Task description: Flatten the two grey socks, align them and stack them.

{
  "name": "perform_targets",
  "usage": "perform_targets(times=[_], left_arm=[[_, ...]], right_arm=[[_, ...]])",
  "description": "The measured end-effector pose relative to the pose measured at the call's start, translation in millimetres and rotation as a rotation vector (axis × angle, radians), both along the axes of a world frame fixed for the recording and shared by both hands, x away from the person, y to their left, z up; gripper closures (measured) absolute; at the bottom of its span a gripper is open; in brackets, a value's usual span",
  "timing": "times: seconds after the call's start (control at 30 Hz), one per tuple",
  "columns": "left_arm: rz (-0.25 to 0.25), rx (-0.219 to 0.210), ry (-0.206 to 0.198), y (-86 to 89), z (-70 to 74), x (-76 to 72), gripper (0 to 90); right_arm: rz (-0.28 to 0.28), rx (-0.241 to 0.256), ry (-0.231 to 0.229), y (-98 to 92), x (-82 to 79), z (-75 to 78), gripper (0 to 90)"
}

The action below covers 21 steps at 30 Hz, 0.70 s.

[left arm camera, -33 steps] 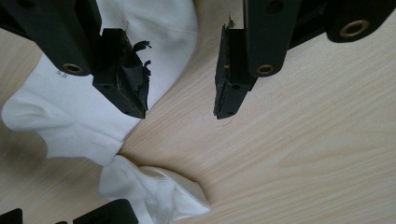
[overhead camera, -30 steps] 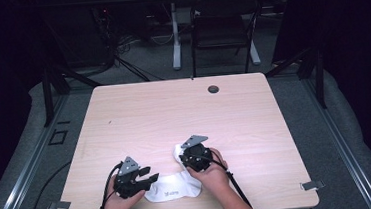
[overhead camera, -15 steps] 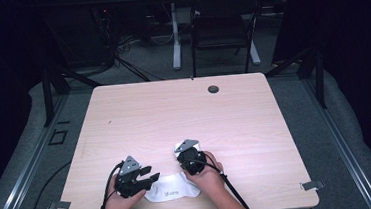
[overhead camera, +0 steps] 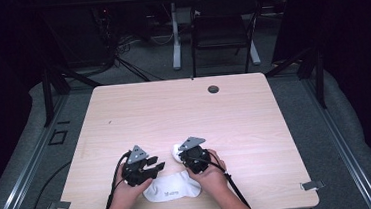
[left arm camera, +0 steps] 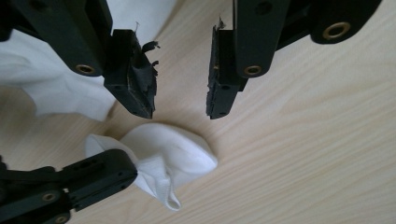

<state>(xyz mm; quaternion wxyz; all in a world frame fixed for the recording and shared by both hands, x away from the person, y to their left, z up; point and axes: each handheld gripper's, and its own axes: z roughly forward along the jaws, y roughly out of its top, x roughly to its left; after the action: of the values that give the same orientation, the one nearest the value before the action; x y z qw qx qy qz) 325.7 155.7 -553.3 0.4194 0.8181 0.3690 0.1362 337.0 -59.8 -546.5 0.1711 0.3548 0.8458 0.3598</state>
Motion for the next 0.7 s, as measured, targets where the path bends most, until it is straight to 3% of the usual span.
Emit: perform_targets(times=[0.33, 0.7], left_arm=[[0.010, 0.003, 0.003, -22.9, 4.8, 20.9, 78.7], [0.017, 0.080, 0.046, -30.5, -11.3, 27.8, 81.4]], right_arm=[[-0.021, 0.095, -0.028, -14.2, -5.3, 18.8, 90.0], [-0.051, 0.133, -0.040, -28.3, -5.6, 25.8, 90.0]])
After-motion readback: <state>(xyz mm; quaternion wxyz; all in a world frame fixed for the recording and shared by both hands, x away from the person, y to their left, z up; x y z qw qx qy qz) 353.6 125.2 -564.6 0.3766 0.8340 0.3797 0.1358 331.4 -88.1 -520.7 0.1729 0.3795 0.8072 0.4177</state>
